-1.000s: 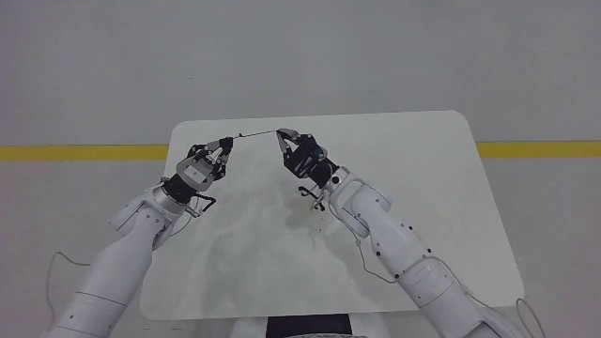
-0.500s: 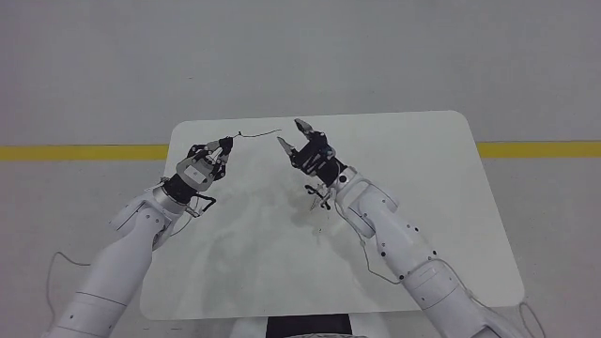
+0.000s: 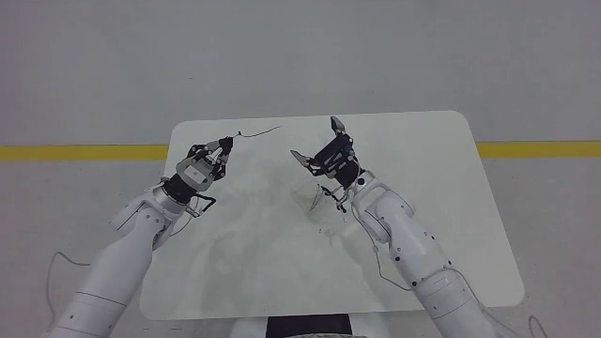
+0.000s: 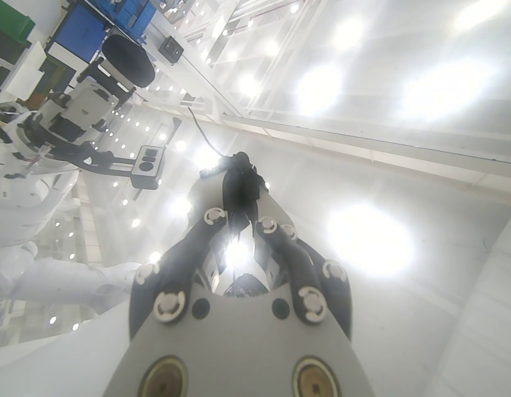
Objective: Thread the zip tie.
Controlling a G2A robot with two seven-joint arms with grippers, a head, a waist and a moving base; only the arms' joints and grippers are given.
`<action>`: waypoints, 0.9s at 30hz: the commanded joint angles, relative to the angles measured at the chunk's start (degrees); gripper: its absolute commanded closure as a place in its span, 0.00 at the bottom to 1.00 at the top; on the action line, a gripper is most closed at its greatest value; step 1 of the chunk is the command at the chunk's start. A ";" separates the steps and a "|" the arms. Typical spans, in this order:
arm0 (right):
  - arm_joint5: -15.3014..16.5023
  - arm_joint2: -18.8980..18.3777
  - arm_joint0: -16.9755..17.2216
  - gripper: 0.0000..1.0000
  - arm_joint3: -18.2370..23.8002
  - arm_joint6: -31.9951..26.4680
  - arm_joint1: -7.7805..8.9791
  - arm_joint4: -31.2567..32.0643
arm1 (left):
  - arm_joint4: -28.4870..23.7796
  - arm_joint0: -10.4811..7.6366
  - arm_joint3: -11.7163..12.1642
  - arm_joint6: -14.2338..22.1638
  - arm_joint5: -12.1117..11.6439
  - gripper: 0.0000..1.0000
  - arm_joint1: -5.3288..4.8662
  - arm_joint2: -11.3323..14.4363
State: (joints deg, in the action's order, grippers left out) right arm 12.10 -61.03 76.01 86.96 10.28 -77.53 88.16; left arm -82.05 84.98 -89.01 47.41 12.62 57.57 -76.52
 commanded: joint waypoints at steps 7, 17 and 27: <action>1.54 -1.91 0.93 0.00 0.93 0.49 0.27 -3.35 | 1.87 0.45 0.08 -0.53 0.32 1.00 -0.03 -0.09; 6.13 -7.54 4.81 0.00 5.39 -0.39 1.50 -8.93 | 1.31 1.87 0.62 1.73 2.63 1.00 -0.02 -1.01; 7.38 -7.77 5.19 0.00 5.89 -0.35 1.68 -9.95 | 0.61 1.65 0.82 1.88 3.13 1.00 0.10 -0.76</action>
State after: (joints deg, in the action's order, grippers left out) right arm 19.48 -68.80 81.20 92.85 9.93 -75.84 78.22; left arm -81.43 86.63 -88.19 49.29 15.75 57.67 -77.27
